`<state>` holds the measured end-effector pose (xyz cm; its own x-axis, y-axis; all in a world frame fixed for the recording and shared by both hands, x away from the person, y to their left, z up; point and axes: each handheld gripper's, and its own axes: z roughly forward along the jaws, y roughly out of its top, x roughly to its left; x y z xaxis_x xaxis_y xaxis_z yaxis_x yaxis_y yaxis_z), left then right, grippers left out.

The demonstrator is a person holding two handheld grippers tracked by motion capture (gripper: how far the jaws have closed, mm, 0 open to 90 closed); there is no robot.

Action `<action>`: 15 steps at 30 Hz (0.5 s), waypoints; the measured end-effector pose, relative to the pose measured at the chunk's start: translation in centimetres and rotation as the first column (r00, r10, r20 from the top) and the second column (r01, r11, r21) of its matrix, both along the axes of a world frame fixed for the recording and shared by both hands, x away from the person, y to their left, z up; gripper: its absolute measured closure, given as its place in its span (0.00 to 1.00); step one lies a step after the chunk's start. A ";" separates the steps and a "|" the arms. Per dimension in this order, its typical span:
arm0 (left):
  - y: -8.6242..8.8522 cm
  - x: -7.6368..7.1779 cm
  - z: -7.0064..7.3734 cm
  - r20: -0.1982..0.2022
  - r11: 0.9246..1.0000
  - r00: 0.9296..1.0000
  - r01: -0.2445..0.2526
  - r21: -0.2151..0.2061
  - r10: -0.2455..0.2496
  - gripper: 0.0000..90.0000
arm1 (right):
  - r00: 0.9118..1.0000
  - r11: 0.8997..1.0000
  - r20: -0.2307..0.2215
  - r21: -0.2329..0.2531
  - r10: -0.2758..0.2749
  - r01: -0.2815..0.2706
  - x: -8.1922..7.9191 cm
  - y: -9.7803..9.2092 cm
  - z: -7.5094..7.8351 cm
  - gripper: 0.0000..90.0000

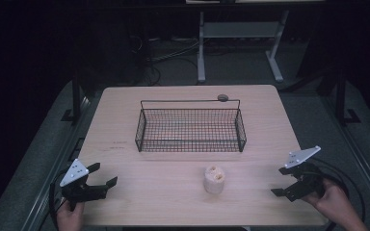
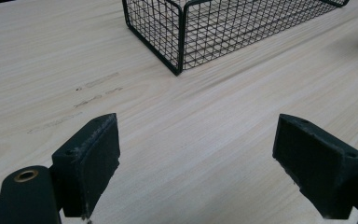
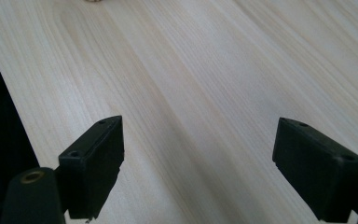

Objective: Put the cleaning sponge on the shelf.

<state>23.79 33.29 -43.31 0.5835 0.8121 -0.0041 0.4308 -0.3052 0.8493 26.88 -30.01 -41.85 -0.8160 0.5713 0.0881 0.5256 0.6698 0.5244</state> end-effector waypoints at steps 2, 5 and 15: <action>0.0 0.0 0.0 0.000 1.000 1.000 0.000 0.002 0.000 0.16 | 1.000 1.000 0.002 -0.002 0.005 -0.005 0.1 0.1 0.1 0.18; -0.1 0.0 0.0 -0.001 1.000 1.000 -0.001 0.001 0.001 0.16 | 1.000 1.000 0.004 0.001 0.016 -0.016 0.4 0.3 0.4 0.18; 0.2 -0.3 0.1 0.005 1.000 1.000 -0.005 -0.007 0.005 0.16 | 0.999 0.999 0.001 -0.012 0.052 -0.052 0.7 1.7 0.9 0.18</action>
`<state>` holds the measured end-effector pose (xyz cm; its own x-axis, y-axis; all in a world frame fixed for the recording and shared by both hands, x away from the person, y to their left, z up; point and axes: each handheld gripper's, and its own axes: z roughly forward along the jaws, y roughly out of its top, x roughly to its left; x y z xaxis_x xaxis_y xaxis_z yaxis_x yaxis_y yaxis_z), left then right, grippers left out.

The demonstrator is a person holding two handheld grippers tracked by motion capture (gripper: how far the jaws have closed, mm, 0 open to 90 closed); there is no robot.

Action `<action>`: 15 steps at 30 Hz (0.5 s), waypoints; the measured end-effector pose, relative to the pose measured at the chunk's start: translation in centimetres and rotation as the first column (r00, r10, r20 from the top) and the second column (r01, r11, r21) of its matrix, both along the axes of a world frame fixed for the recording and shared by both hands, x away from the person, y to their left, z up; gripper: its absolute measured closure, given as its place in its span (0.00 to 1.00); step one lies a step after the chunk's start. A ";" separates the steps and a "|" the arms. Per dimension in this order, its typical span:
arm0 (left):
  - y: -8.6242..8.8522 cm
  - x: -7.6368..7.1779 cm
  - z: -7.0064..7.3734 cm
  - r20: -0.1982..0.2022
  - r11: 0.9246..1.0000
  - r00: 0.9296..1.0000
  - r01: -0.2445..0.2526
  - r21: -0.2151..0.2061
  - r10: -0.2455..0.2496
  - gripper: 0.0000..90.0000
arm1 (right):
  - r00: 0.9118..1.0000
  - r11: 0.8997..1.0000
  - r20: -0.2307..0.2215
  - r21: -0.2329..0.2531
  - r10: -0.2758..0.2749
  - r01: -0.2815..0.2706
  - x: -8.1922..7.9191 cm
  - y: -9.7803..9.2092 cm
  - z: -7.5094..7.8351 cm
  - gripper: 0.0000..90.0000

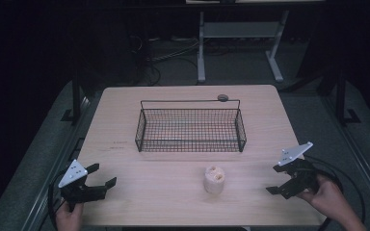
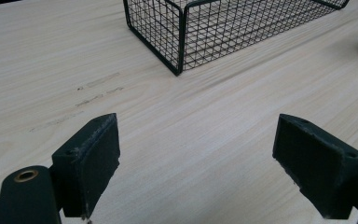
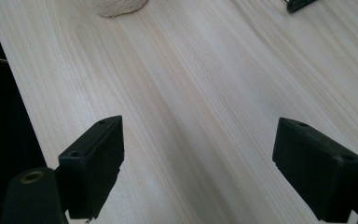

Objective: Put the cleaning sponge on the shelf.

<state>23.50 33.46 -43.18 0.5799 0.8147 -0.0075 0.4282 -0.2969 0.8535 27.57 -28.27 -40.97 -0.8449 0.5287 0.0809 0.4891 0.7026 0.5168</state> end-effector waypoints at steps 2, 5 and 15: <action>0.0 0.0 0.1 0.003 1.000 1.000 -0.001 0.003 0.001 0.16 | 1.000 1.000 -0.003 -0.007 0.009 -0.009 0.1 0.3 0.1 0.18; 0.0 0.0 0.0 0.001 1.000 1.000 0.000 0.000 0.000 0.16 | 1.000 1.000 0.000 -0.010 0.022 -0.022 0.3 0.7 0.4 0.18; 0.0 0.0 0.0 0.001 1.000 1.000 0.000 0.001 0.000 0.15 | 0.999 0.998 -0.008 -0.035 0.053 -0.053 0.9 1.9 1.0 0.18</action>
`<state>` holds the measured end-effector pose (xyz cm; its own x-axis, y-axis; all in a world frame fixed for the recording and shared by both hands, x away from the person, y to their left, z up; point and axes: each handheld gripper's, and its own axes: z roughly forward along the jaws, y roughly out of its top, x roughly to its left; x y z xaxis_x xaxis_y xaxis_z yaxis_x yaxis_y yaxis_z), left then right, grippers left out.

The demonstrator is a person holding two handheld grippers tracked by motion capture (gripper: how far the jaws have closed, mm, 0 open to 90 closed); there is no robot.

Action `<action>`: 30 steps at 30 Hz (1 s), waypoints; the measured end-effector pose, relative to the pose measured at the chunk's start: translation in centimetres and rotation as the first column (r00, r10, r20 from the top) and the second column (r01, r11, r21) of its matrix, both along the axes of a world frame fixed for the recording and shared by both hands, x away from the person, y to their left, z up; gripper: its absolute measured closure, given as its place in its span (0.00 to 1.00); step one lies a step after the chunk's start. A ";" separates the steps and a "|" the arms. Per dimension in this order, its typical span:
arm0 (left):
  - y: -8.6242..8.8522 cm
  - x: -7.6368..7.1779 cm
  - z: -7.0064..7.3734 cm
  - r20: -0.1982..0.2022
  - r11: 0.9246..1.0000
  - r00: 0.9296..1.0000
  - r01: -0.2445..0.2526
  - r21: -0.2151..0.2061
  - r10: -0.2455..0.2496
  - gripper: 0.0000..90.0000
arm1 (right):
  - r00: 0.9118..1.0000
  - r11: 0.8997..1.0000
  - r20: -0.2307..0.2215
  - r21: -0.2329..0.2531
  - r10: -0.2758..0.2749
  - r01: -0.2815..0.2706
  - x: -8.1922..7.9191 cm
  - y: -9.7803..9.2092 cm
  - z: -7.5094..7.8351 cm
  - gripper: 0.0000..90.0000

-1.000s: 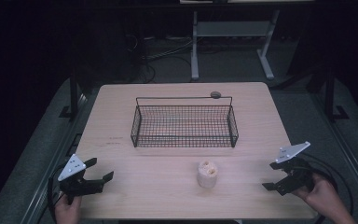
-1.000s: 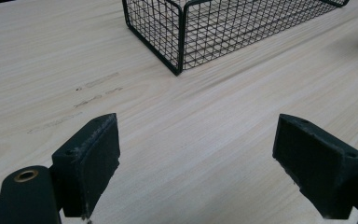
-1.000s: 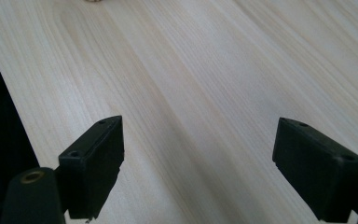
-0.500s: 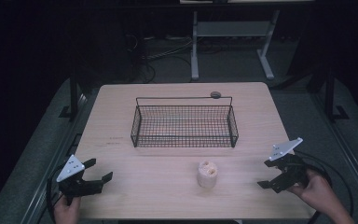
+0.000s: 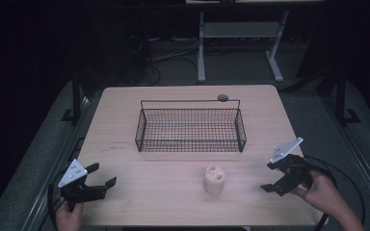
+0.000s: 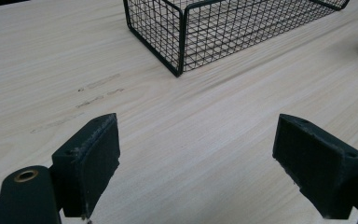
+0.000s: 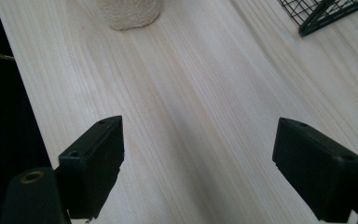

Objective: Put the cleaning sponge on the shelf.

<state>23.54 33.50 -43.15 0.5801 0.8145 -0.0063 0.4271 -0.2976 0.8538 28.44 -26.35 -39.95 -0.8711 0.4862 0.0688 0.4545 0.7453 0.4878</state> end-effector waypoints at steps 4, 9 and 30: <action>0.0 0.0 0.0 0.002 1.000 1.000 0.000 -0.003 0.000 0.16 | 1.000 1.000 0.003 -0.007 0.018 -0.018 0.2 0.5 0.3 0.18; 0.0 0.0 0.0 0.001 1.000 1.000 0.001 -0.001 -0.001 0.15 | 0.999 0.999 -0.003 -0.018 0.038 -0.038 0.4 1.3 0.7 0.18; 0.2 0.0 0.1 0.005 1.000 1.000 -0.003 -0.006 0.003 0.15 | 0.995 0.994 -0.009 -0.036 0.104 -0.104 1.3 3.9 1.8 0.18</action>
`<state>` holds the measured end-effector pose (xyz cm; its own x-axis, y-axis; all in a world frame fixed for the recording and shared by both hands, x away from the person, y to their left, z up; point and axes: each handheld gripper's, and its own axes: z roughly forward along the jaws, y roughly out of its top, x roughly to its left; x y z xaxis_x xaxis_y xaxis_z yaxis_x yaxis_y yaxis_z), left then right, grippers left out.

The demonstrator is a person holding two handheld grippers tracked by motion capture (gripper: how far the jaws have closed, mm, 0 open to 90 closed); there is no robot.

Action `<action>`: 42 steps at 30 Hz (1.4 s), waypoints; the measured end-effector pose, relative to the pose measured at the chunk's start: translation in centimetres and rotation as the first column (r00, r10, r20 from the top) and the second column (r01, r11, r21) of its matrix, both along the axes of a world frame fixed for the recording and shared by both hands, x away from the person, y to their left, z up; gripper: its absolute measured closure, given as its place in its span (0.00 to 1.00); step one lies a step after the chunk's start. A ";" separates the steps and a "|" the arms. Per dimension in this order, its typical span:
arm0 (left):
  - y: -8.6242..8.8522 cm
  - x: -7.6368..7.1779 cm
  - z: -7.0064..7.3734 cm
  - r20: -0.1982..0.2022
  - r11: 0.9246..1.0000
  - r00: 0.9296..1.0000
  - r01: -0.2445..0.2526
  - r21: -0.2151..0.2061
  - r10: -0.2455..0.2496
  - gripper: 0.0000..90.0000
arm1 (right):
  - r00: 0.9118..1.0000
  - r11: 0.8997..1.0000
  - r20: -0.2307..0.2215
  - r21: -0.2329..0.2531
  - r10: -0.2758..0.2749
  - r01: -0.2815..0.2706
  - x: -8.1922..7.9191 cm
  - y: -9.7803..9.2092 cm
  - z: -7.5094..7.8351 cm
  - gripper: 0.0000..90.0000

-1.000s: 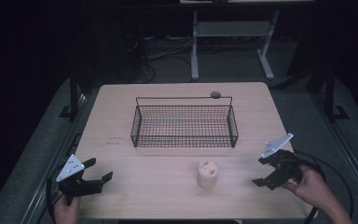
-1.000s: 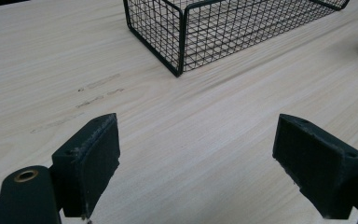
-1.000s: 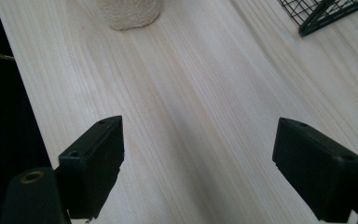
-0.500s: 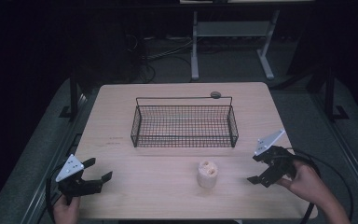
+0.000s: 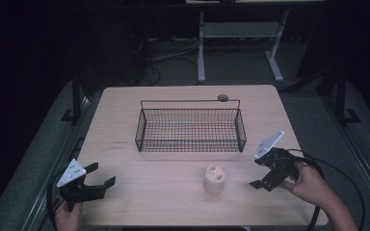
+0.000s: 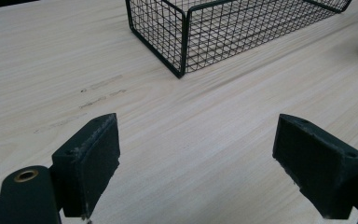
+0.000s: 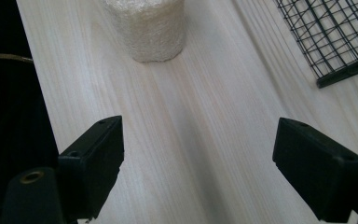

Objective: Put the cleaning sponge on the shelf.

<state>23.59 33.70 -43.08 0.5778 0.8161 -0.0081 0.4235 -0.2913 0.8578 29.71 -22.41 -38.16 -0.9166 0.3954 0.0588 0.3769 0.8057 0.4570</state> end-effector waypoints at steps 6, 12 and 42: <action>0.0 -0.1 0.1 0.001 1.000 1.000 -0.003 -0.005 0.003 0.15 | 1.000 1.000 0.000 -0.005 0.018 -0.018 0.2 0.7 0.4 0.18; 0.1 -0.1 0.1 0.003 1.000 1.000 -0.003 -0.005 0.003 0.15 | 0.999 0.999 0.006 -0.012 0.031 -0.031 0.5 1.2 0.8 0.18; 0.2 -0.1 0.2 0.006 1.000 1.000 -0.003 -0.005 0.003 0.15 | 0.993 0.992 -0.011 -0.051 0.118 -0.119 1.4 5.1 2.0 0.18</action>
<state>23.54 33.89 -42.91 0.5757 0.8176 -0.0088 0.4188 -0.2857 0.8620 31.14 -17.31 -36.19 -0.9568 0.2868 0.0488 0.2809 0.8671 0.4114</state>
